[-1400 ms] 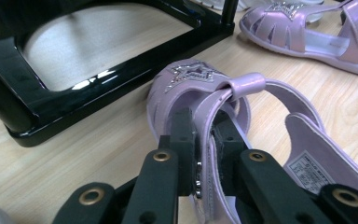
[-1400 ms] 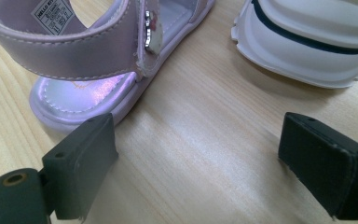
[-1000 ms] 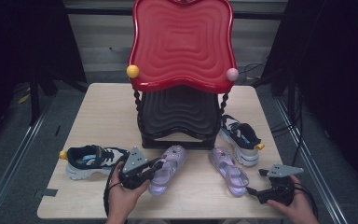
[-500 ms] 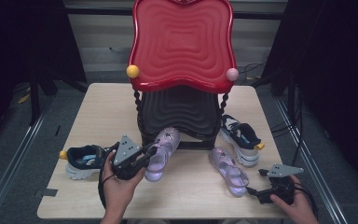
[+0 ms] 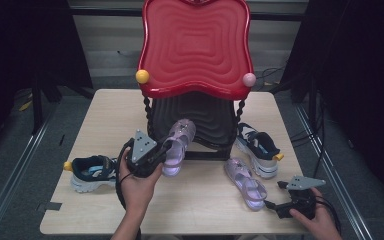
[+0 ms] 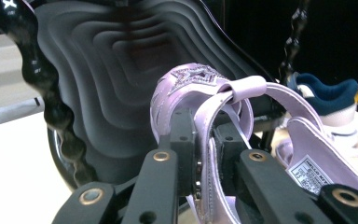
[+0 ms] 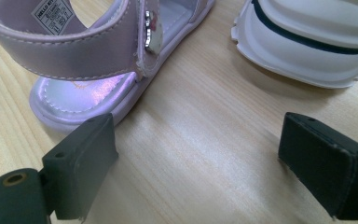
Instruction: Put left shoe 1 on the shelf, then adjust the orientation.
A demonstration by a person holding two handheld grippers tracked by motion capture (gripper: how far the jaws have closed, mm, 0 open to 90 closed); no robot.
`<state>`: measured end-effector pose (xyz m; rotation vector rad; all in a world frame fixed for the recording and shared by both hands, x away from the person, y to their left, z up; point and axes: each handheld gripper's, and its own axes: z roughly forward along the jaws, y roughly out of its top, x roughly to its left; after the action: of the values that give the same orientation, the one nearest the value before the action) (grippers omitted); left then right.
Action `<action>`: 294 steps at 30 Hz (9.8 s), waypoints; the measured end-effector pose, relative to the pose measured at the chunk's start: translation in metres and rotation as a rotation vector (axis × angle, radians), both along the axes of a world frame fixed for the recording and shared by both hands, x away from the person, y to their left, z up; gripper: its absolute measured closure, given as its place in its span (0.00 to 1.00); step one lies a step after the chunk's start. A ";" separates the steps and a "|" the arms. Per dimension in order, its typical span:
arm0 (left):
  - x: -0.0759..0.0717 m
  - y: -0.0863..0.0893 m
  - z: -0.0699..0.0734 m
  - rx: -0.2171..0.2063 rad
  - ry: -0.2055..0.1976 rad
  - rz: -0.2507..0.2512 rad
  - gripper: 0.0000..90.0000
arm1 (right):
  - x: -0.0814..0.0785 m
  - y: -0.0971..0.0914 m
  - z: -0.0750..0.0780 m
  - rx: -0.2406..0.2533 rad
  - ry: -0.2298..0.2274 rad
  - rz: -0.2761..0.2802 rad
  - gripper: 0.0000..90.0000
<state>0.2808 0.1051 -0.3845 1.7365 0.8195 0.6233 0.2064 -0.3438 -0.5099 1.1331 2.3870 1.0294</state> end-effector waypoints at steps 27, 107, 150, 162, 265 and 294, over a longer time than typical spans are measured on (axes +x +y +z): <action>0.041 -0.034 -0.010 -0.078 -0.100 0.186 0.91 | 0.000 0.000 0.000 0.000 0.000 0.000 0.11; 0.092 -0.058 -0.025 -0.071 -0.062 0.318 0.85 | 0.000 0.000 0.000 0.000 0.000 0.000 0.11; 0.062 -0.047 0.005 -0.009 0.096 0.088 0.33 | 0.000 0.000 0.000 0.000 0.000 0.000 0.11; 0.052 -0.041 0.004 -0.009 0.150 0.016 0.26 | 0.000 0.000 0.000 0.000 0.000 0.000 0.11; -0.002 -0.040 -0.124 0.321 0.331 -0.378 0.17 | -0.004 0.005 0.049 0.094 -0.037 -0.045 0.30; -0.002 -0.040 -0.124 0.321 0.331 -0.378 0.17 | 0.012 0.041 0.034 0.188 -0.123 -0.066 0.61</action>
<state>0.2786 0.0648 -0.5085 2.2581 0.6067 0.2193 0.2182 -0.3028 -0.4757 1.1653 2.1802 1.2833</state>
